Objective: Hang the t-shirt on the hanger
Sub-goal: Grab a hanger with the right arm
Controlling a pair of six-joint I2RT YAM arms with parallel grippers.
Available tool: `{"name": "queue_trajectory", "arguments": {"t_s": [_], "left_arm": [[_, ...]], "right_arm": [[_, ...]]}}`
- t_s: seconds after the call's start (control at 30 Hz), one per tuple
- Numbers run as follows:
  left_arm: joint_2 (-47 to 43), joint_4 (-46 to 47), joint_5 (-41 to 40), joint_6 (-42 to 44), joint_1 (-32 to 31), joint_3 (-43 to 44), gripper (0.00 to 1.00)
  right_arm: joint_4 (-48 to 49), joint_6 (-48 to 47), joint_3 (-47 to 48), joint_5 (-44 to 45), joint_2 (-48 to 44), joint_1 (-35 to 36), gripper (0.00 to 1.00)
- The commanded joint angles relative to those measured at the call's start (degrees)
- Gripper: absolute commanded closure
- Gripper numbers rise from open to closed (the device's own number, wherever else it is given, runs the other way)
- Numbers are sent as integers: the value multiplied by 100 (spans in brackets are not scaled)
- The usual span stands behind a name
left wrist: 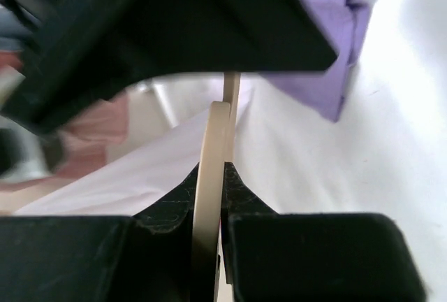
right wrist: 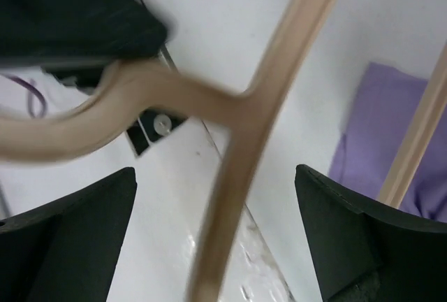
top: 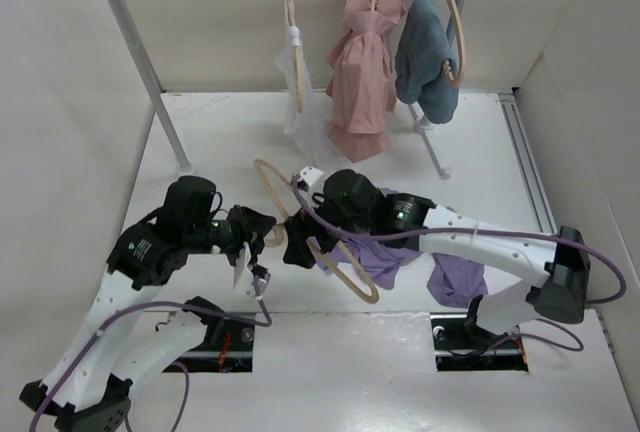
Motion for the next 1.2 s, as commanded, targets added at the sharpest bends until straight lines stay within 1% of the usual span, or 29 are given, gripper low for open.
{"name": "queue_trajectory", "arguments": {"t_s": [0.0,0.03,0.13,0.2,0.27,0.37,0.43,0.5,0.6,0.67,0.7,0.73,0.77,0.83,0.93,1.0,1.03,1.1,1.13,1.17], "left_arm": [[451,-513,346,76,-32,354,100],[722,-575,407,-28,-32,407,100],[1249,-637,477,-275,-32,748,100],[1505,-637,548,-528,-32,960,100],[1847,-733,723,-671,-32,1285,100],[2191,-865,934,-846,-32,1610,100],[2245,-866,988,-978,-32,1699,100],[2315,-866,1041,-979,-32,1752,100],[2315,-568,1041,-1180,-32,1683,100],[2315,-506,1041,-1181,-32,1682,100],[2368,-505,1110,-1181,-32,1743,100],[2420,-592,1198,-1181,-32,1796,100],[2421,-654,1199,-1181,-32,1857,100],[2473,-873,1365,-1129,-32,1980,100],[2535,-874,1488,-1128,-32,2033,100],[2535,-874,1489,-1128,-32,2086,100],[2535,-874,1489,-1076,-32,2086,100],[2535,-874,1427,-1075,-32,2086,100],[2535,-874,1427,-1075,-32,2086,100],[2535,-874,1427,-1075,-32,2086,100]], "right_arm": [[-755,-782,266,1601,-549,539,0],[-755,-835,205,2031,-672,662,0],[-485,-906,-190,2595,-1129,663,0],[-352,-1046,-436,2755,-1296,715,0],[-351,-1274,-437,3052,-1481,846,0],[-176,-1880,-490,3134,-1552,979,0],[-114,-2179,-604,3055,-1491,979,0],[-35,-2312,-604,3124,-1412,979,0],[297,-2575,-657,3204,-1245,979,2],[439,-2664,-657,3449,-1175,979,3],[492,-2664,-657,3737,-1174,979,5],[580,-2664,-657,3818,-1174,979,8],[581,-2664,-657,3819,-1174,979,10],[721,-2813,-657,3819,-1122,979,17],[791,-3049,-605,3513,-894,927,22],[634,-3051,-517,3222,-744,769,27],[581,-3051,-438,3161,-682,768,36],[519,-3051,-437,2932,-612,628,44],[519,-3051,-437,2853,-559,628,51],[519,-3051,-437,2739,-559,541,53]]}}
